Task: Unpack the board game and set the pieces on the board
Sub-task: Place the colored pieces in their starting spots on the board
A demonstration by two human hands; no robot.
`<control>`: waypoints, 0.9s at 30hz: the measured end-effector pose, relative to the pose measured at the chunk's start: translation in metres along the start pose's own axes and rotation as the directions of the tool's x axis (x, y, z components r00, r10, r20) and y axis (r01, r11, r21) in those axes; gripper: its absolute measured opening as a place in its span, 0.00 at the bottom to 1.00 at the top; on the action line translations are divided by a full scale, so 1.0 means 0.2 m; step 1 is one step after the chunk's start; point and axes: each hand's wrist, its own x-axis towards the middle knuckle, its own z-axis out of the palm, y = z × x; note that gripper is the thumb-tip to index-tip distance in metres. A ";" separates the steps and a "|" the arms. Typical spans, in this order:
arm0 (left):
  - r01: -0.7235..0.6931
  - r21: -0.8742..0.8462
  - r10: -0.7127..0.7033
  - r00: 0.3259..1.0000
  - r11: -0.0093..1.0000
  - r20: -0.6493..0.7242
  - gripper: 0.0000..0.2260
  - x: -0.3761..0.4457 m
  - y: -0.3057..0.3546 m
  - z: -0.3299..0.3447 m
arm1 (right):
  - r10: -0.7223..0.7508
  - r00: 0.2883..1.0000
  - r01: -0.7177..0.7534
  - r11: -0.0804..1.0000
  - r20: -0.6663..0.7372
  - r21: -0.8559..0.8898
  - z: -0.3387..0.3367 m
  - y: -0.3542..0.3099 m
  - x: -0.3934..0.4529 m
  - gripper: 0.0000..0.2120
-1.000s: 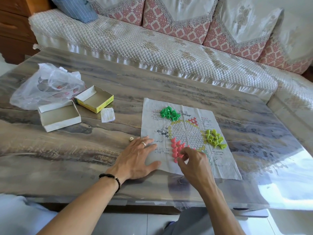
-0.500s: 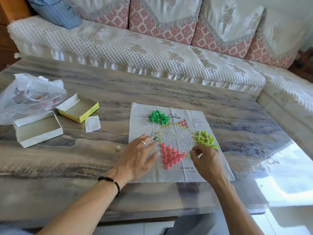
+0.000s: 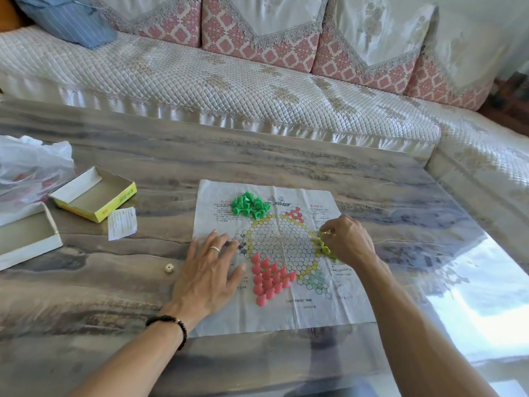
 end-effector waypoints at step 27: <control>0.026 -0.026 -0.025 0.999 0.999 0.034 0.33 0.01 0.00 0.00 | -0.233 0.961 0.237 0.971 0.150 -0.011 0.07 -0.03 0.23 0.11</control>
